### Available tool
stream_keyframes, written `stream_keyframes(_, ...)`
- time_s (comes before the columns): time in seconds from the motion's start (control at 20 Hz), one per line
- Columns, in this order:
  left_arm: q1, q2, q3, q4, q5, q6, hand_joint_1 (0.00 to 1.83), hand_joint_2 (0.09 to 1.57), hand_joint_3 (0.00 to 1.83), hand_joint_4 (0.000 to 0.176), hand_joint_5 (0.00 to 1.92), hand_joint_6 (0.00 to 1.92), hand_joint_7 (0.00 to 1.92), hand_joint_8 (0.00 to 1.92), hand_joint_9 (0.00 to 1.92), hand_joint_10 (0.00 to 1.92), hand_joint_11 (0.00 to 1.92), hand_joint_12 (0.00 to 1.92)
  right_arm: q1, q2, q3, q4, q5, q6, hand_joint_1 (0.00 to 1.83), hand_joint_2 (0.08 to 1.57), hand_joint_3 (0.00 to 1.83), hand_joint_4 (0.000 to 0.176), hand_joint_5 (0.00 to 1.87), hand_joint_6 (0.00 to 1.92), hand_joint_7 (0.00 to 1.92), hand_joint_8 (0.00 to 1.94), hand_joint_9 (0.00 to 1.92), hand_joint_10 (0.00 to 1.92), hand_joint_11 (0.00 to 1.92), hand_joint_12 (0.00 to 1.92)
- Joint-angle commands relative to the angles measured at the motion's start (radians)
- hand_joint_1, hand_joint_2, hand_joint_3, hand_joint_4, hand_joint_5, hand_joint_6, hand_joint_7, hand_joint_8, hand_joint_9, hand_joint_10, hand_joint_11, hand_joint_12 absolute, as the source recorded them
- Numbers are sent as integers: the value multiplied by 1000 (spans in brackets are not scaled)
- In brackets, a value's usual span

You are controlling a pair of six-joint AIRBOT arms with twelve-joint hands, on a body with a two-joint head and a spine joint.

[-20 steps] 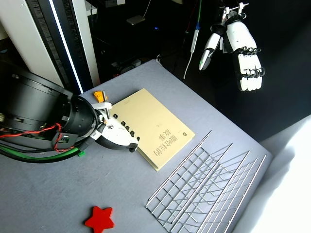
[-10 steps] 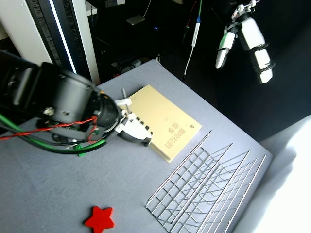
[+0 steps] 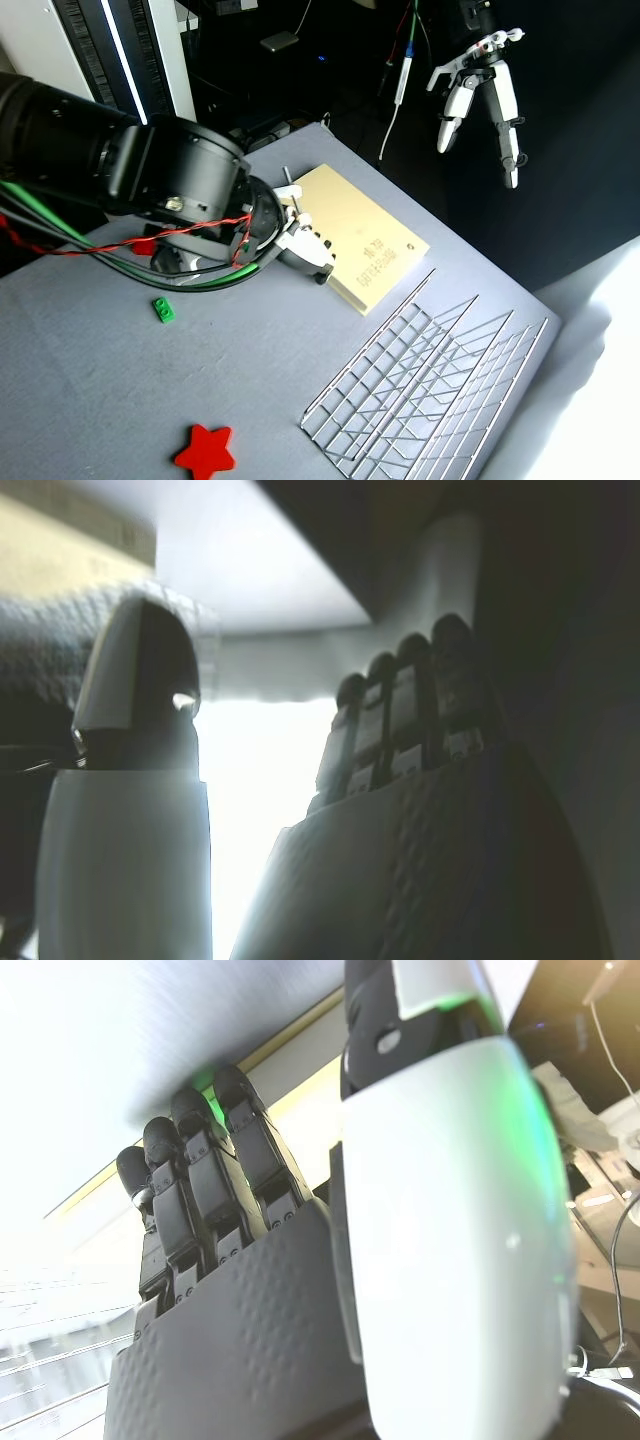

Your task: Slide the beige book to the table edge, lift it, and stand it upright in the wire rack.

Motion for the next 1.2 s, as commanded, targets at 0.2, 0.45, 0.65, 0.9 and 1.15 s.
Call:
stream_keyframes(0.2, -29, 5, 40, 9, 147, -377, 1403, 1209, 22, 0, 88, 7, 67, 9, 62, 7, 36, 21, 23, -34, 9, 45, -53, 16, 185, 1031, 1, 0, 211, 4, 236, 5, 234, 3, 0, 670)
stream_keyframes(0.45, -31, -18, 74, 9, 146, -704, 1358, 1210, 14, 0, 56, 0, 59, 0, 58, 0, 23, 24, 20, -71, 15, 45, -62, 28, 195, 1042, 1, 0, 180, 0, 220, 0, 222, 0, 0, 639)
stream_keyframes(0.65, -31, -27, 76, 9, 146, -945, 1343, 1201, 8, 0, 52, 0, 42, 0, 45, 0, 16, 23, 24, -94, 15, 45, -86, 26, 203, 1041, 1, 0, 174, 0, 211, 0, 219, 0, 0, 635)
stream_keyframes(0.9, -28, -27, 55, 11, 183, -959, 1367, 1157, 0, 0, 106, 0, 69, 0, 61, 0, 21, 45, 26, -122, 37, 46, -90, 11, 166, 1045, 0, 0, 163, 0, 199, 0, 212, 0, 0, 631)
stream_keyframes(1.15, -33, -28, 54, 11, 260, -875, 1196, 1124, 0, 0, 41, 0, 14, 0, 6, 1, 5, 3, 35, -156, 56, 46, -99, 7, 168, 1061, 3, 0, 167, 1, 199, 3, 202, 3, 0, 542)
